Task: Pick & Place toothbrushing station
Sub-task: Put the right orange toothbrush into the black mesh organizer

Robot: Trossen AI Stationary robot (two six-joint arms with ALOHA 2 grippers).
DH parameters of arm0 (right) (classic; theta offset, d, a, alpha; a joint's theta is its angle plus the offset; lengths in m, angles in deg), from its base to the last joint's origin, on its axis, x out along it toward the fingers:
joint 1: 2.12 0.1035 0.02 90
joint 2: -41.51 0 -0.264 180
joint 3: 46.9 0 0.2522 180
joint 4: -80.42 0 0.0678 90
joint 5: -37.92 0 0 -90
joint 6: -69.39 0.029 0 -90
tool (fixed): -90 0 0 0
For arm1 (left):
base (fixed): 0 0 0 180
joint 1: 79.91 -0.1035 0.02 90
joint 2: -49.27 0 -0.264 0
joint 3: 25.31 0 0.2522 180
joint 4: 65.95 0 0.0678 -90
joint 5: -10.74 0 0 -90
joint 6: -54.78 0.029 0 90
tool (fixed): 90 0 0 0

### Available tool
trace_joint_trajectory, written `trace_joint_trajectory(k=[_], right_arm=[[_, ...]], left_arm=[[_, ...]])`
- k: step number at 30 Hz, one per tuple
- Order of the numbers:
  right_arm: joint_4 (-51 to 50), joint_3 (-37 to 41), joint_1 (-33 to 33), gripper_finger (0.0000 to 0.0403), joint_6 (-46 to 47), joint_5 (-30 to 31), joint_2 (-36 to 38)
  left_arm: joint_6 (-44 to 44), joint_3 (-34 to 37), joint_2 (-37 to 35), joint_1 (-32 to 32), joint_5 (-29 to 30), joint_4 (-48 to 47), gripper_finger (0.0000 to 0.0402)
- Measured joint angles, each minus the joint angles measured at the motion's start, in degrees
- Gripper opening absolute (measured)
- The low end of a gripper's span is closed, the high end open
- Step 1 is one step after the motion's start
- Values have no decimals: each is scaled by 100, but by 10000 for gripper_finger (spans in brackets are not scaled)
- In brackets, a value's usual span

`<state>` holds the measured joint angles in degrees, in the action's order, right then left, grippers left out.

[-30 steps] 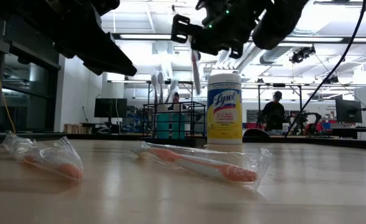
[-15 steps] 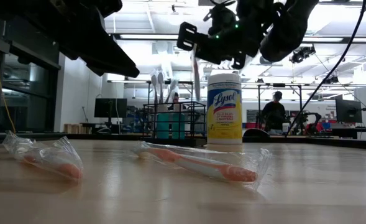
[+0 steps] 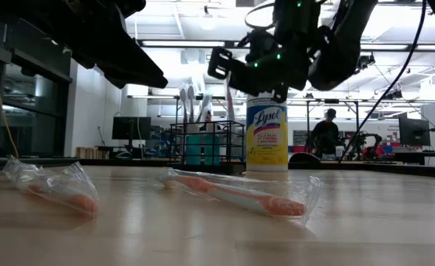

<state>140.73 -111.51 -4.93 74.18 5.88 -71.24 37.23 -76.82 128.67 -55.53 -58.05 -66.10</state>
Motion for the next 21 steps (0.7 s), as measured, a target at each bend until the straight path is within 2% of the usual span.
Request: trace_joint_trajectory(k=[6,14,21], right_arm=[[184,-2,17,3,406,44,-298],[-26,-7,132,3,746,310,-316],[-654,-9,168,3,1519,294,-316]], left_arm=[[10,-1,0,0,0,30,116],[16,0,0,0,0,38,116],[12,1,0,0,0,55,116]])
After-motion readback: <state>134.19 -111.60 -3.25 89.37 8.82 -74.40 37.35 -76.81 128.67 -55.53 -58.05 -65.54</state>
